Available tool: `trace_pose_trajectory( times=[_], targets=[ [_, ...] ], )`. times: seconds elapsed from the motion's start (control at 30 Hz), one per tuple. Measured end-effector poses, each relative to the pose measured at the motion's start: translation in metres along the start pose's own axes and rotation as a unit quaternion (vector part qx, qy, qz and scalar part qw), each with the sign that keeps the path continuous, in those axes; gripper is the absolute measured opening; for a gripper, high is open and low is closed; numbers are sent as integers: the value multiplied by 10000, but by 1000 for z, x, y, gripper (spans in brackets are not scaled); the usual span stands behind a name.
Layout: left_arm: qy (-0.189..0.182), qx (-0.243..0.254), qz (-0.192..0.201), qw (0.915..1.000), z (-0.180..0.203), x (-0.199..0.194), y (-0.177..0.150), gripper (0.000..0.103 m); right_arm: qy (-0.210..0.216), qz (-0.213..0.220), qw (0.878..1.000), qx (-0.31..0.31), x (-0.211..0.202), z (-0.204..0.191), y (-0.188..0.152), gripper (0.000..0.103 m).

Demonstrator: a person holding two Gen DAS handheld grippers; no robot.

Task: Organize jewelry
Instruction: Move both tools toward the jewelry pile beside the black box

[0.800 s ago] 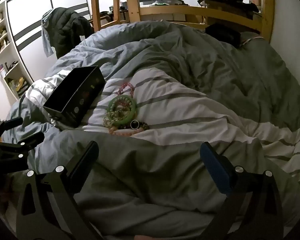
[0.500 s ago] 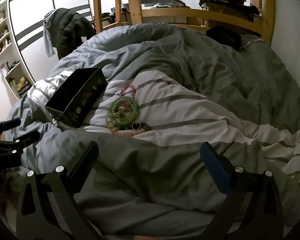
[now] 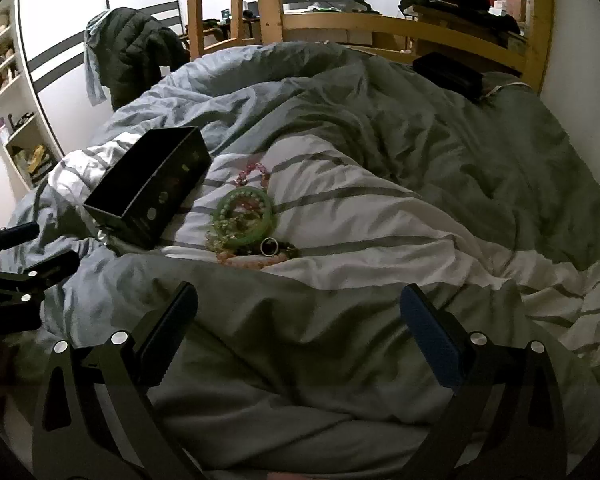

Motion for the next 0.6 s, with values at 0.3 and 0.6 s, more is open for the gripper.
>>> trace_pose_trajectory(
  times=[0.3,0.6],
  targets=[
    [-15,14,-118,9999,0,4,-4,99,-5,-133,9999,26,3,1,-4,100],
    [26,30,-223,9997,-1,3,-6,99,-48,-174,9998,-33,-1,-1,-3,100]
  ],
)
Point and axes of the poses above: each gripper's, at about its wrist camera, not at the fingertips, and x roughly the way its jaws point, z to its right, y to its top, the point moved 9 cm from there along x, roughly the way its jaws point, and after that the axes turned 1 degree about z, right-handed, at the moved point
